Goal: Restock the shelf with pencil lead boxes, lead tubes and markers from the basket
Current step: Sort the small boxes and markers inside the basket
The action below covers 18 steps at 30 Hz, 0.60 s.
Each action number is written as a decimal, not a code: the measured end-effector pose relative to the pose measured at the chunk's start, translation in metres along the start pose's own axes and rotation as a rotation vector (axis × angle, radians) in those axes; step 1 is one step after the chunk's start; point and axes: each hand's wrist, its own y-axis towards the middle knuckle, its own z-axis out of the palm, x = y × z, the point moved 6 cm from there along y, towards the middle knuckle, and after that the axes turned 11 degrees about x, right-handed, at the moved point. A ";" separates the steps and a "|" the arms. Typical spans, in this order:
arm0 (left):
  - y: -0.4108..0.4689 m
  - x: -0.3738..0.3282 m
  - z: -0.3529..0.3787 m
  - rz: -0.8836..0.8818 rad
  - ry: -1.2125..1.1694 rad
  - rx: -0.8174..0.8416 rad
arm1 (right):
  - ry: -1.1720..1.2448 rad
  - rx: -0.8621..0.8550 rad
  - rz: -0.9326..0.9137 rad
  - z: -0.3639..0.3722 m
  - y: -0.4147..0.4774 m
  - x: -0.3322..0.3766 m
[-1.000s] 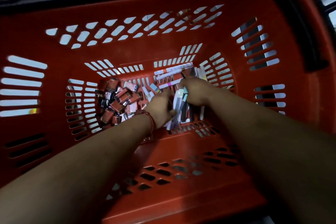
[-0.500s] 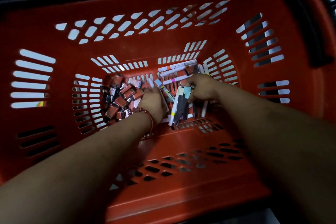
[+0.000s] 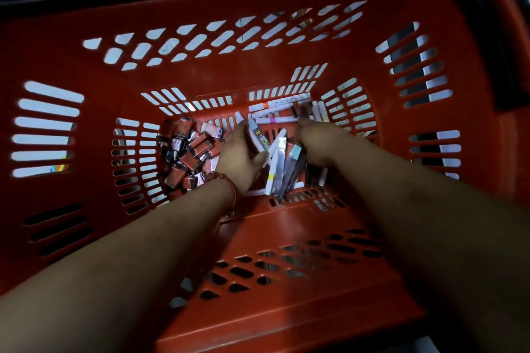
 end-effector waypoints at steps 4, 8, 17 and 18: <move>0.002 -0.005 0.000 -0.028 -0.123 -0.048 | -0.007 -0.027 -0.055 -0.004 -0.003 0.002; 0.003 -0.003 0.005 -0.014 -0.105 0.002 | -0.001 -0.013 -0.007 -0.001 -0.005 -0.001; -0.011 0.008 0.020 -0.007 -0.104 0.024 | -0.024 -0.005 0.000 0.001 -0.005 -0.003; -0.011 0.009 0.022 0.010 -0.076 0.032 | -0.017 0.013 -0.008 0.001 -0.007 -0.003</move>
